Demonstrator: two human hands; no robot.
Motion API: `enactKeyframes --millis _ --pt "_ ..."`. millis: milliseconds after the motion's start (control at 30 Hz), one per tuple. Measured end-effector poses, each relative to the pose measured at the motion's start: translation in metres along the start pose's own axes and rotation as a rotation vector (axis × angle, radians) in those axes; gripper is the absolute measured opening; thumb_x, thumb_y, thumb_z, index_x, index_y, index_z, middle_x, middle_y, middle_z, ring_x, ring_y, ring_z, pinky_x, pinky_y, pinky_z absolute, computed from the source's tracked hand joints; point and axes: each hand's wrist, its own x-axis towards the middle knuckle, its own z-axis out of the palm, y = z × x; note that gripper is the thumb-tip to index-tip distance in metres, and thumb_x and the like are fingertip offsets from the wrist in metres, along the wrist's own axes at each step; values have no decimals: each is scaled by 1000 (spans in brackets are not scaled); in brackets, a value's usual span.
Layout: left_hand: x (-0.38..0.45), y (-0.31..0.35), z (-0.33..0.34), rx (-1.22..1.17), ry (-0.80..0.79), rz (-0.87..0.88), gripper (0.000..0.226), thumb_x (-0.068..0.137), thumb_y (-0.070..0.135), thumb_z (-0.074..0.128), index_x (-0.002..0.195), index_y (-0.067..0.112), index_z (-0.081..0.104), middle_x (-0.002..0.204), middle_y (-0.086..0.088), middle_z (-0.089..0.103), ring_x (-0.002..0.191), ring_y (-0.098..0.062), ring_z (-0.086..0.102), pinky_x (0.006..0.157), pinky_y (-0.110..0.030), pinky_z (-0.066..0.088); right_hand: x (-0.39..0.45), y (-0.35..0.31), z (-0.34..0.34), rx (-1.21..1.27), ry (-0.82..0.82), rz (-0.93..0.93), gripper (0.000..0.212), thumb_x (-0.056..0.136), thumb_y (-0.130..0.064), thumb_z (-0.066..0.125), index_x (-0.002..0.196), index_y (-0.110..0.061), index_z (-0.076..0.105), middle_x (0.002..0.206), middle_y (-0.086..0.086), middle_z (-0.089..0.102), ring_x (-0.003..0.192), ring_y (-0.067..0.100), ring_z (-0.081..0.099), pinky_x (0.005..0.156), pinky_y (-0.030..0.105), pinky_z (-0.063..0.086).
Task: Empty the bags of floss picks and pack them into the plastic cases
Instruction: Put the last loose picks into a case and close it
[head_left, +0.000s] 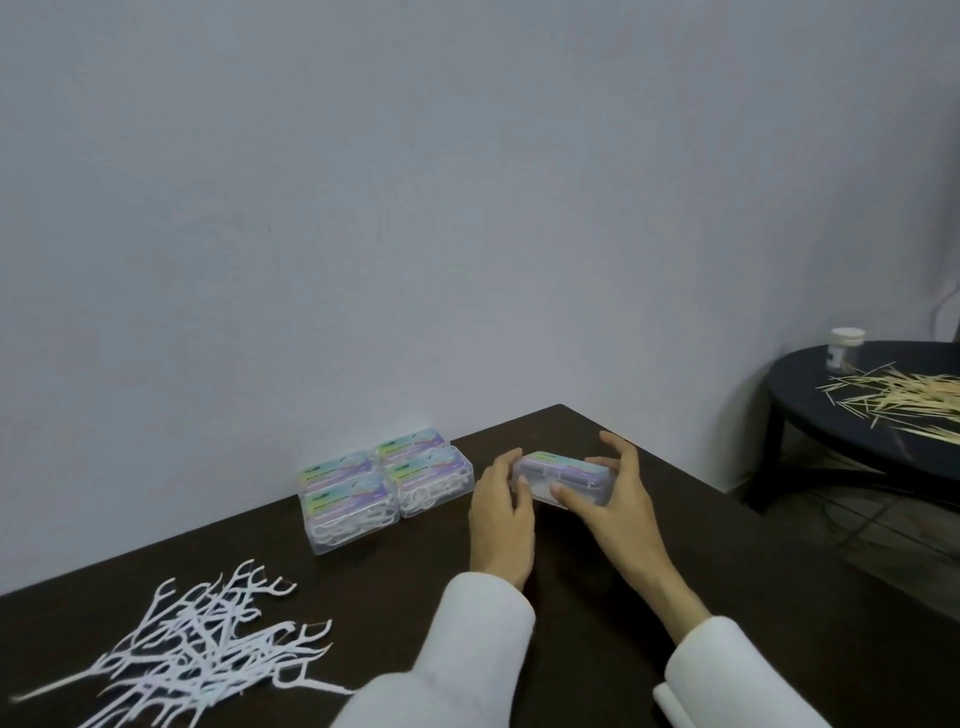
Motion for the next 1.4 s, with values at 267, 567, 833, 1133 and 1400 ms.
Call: enactKeyframes --millis 267,567,833,1133,1400 --pt "-33 -2 -42 6 51 -2 33 98 29 45 130 26 48 129 6 52 117 -6 48 99 -25 41 -30 -23 23 135 -2 24 70 76 -31 71 135 -26 34 119 -3 48 100 8 50 65 10 40" --pt "-71 -11 -108 556 123 173 45 95 50 30 130 28 48 126 8 50 119 -8 46 97 -23 32 -74 -44 64 138 -117 -79 41 78 -50 51 114 -33 46 117 -6 47 100 3 52 68 14 46" --pt "-88 -26 -152 776 202 452 42 94 39 30 116 24 63 104 8 66 96 -9 63 88 -25 45 -102 -56 93 150 -170 -146 36 82 -50 49 111 -28 51 112 -9 51 104 5 54 78 17 45" --pt "-94 -35 -172 980 262 737 23 84 26 60 103 17 69 91 4 70 80 -12 65 89 -29 38 -120 -67 106 32 -185 -285 24 84 -55 48 102 -39 49 107 -20 50 102 -5 52 81 12 44" --pt "-96 -33 -169 1143 277 753 45 65 20 73 107 12 58 91 0 68 82 -15 65 91 -39 48 -122 -71 108 24 -156 -334 41 76 -64 45 108 -38 45 109 -20 50 103 0 55 80 16 48"
